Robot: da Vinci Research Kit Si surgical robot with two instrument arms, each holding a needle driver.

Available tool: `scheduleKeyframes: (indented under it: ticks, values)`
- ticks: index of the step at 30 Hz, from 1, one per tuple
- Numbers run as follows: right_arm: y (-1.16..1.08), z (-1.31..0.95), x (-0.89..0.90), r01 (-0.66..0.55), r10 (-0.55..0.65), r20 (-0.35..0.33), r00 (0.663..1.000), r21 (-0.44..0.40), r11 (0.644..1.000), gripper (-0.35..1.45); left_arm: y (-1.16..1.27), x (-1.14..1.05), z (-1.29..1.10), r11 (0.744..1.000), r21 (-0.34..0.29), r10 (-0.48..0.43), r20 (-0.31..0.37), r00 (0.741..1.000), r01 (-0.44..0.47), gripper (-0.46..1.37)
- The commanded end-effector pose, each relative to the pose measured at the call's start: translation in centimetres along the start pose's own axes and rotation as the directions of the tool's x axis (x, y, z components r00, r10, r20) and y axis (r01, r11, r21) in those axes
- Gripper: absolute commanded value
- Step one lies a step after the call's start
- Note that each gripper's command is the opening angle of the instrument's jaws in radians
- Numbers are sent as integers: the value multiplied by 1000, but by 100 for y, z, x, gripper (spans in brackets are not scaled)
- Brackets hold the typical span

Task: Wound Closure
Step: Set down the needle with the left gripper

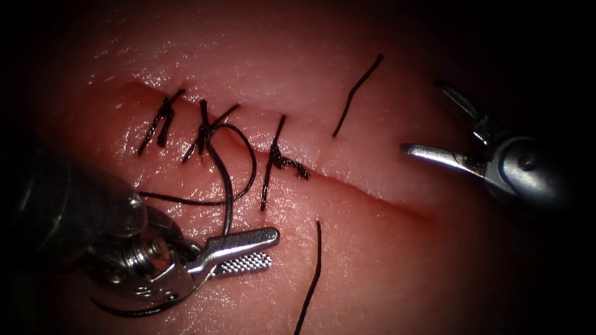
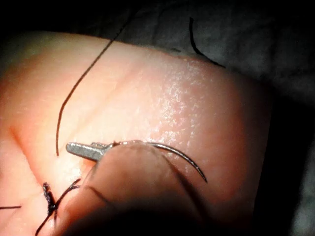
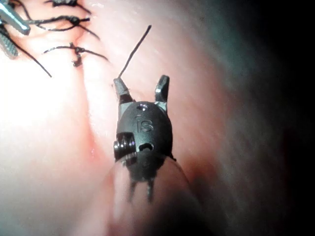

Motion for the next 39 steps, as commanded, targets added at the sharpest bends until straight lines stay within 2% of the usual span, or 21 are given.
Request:
scheduleKeyframes:
  ticks: [1, 6, 12, 17, 23, 26, 30, 33, 39]
  values:
    - [0, 0, 0, 0, 0, 0, 1000, 10, 1000, 132, 0, 0, 0, 1000, -15, -3, 0, 1000, 3, -35]
    - [0, 0, 0, 0, 0, 0, 1000, 9, 1000, 132, -3, 1, -1, 1000, -17, -5, -1, 1000, 5, -35]
    - [0, 0, 0, 0, 0, 0, 1000, 9, 1000, 133, -21, -1, -10, 1000, -4, 3, 19, 1000, -3, -35]
    - [0, 0, 0, 0, 0, 0, 1000, 10, 1000, 132, -41, -17, -21, 1000, -5, 31, 57, 998, -31, -35]
    - [0, 0, 0, 0, 0, 0, 1000, 10, 1000, 133, -86, -51, -36, 998, -13, 60, 106, 993, -59, -35]
    - [0, 0, 0, 0, 0, 0, 1000, 10, 1000, 133, -94, -65, -42, 998, -17, 62, 117, 991, -60, -35]
    - [0, -1, 0, 0, 0, 0, 1000, 10, 1000, 134, -90, -96, -48, 998, -11, 61, 129, 990, -60, -35]
    - [0, -1, 0, 0, 0, 0, 1000, 10, 1000, 134, -85, -108, -48, 999, -7, 43, 136, 990, -42, -35]
    - [0, -1, 1, 0, 0, 0, 1000, 10, 1000, 134, -73, -126, -25, 998, -64, 27, 121, 992, -19, -35]
